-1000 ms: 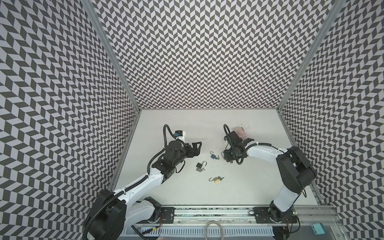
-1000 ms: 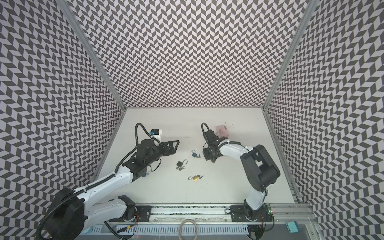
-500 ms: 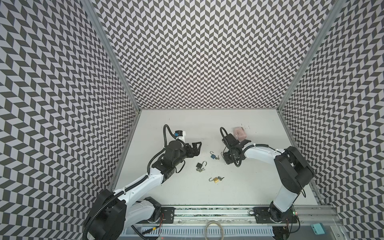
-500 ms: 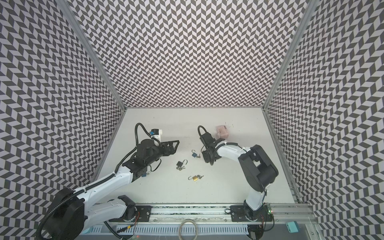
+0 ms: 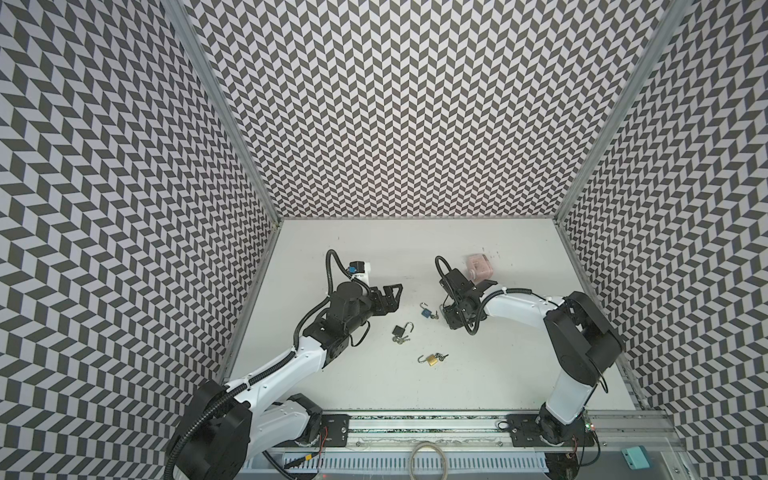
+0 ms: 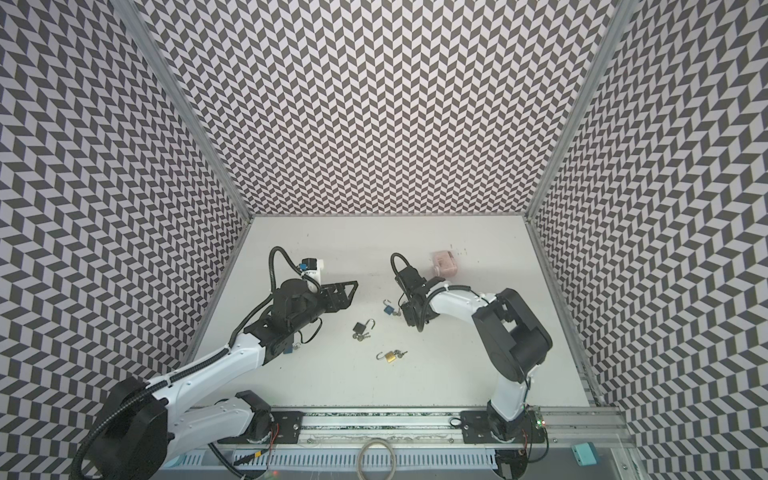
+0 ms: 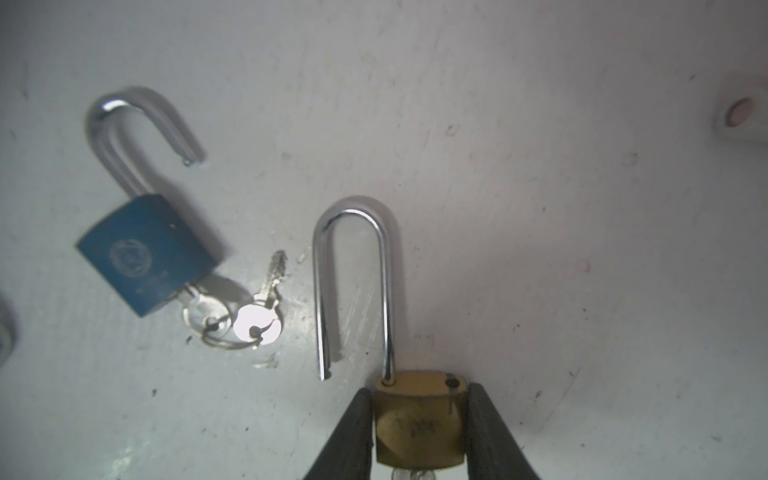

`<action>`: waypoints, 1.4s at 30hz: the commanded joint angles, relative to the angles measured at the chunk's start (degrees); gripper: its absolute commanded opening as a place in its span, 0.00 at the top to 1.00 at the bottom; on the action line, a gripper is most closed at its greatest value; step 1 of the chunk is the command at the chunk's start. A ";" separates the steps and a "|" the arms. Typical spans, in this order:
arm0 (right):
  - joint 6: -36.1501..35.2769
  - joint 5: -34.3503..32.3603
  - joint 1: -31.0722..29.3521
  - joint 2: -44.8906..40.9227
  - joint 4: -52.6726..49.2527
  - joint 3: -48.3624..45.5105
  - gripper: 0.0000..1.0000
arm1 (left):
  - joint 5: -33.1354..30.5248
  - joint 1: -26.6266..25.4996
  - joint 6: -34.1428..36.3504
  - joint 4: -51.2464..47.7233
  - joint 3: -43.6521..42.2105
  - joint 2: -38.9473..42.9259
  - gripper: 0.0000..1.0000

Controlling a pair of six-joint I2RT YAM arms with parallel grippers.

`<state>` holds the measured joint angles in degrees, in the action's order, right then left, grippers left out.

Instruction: Lock with the key

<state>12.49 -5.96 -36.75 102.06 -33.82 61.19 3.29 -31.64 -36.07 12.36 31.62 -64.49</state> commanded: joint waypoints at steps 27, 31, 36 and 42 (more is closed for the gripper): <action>-0.54 -2.13 -0.47 -39.63 24.30 -8.49 1.00 | 13.21 8.86 -2.60 -16.22 19.21 -0.51 0.05; -4.43 0.35 -0.43 -45.85 29.91 -12.41 1.00 | 18.05 8.92 0.73 -15.83 21.75 -0.92 0.06; -12.06 10.50 -0.43 -49.39 26.71 -12.40 1.00 | 19.38 8.97 3.49 -18.76 24.75 -0.27 0.06; -18.77 15.67 -0.47 -52.75 33.90 -18.00 1.00 | 21.89 8.96 4.21 -22.35 25.97 2.13 0.06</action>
<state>-0.01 4.23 -36.99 50.76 -7.38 45.30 22.39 -22.83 -33.65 -6.90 56.07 -64.45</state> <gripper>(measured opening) 0.291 0.937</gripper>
